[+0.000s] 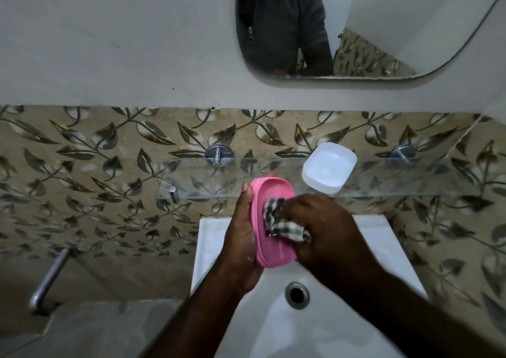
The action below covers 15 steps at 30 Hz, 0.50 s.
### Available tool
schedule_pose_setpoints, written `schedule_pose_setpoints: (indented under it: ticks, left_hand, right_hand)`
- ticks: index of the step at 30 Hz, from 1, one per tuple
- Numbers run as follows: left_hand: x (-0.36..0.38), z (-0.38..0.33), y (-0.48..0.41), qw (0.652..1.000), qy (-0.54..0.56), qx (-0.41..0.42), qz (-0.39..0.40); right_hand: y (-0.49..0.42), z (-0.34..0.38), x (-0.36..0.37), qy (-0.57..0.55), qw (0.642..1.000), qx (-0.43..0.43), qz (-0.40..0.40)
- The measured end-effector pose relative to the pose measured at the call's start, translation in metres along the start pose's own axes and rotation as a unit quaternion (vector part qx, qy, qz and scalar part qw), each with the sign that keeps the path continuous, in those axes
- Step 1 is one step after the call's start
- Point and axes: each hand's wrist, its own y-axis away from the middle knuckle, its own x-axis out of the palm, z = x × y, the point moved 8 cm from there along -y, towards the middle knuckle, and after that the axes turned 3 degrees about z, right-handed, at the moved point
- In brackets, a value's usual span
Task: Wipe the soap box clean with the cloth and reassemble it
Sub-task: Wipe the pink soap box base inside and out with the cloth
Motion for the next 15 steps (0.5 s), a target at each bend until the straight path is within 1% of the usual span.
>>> schedule_pose_setpoints:
  ticks: [2,3,4,5,6,8,10,12,15]
  left_hand:
    - [-0.011,-0.002,-0.001,1.0,0.001,0.004,-0.023]
    - [-0.011,-0.001,-0.002,1.0,-0.006,-0.003,-0.02]
    - [-0.008,0.0,-0.001,1.0,-0.01,-0.011,-0.017]
    - [-0.005,0.003,0.0,1.0,-0.018,-0.018,-0.011]
    - [0.0,0.004,0.0,0.999,-0.031,-0.019,-0.006]
    - [0.01,0.004,0.0,0.999,-0.04,-0.01,0.01]
    - [0.012,0.002,-0.001,0.999,-0.037,0.003,0.013]
    - [0.006,-0.001,-0.002,0.999,-0.036,0.004,0.002]
    - [-0.01,0.007,-0.001,0.999,-0.039,-0.019,-0.027]
  right_hand:
    - [0.014,0.002,0.014,-0.095,0.994,0.009,0.044]
    - [0.015,-0.004,0.015,-0.138,0.989,0.027,0.05]
    - [0.014,-0.011,0.013,-0.166,0.984,0.047,0.044]
    - [0.01,-0.017,0.007,-0.17,0.983,0.06,0.027]
    - [0.004,-0.021,-0.003,-0.135,0.989,0.065,-0.003]
    - [-0.007,-0.019,-0.02,-0.032,0.997,0.048,-0.055]
    - [-0.008,-0.018,-0.013,0.021,0.997,0.04,-0.056]
    - [0.006,-0.017,0.009,0.007,0.998,0.05,-0.034]
    - [0.03,-0.012,0.027,-0.024,0.998,0.046,-0.033]
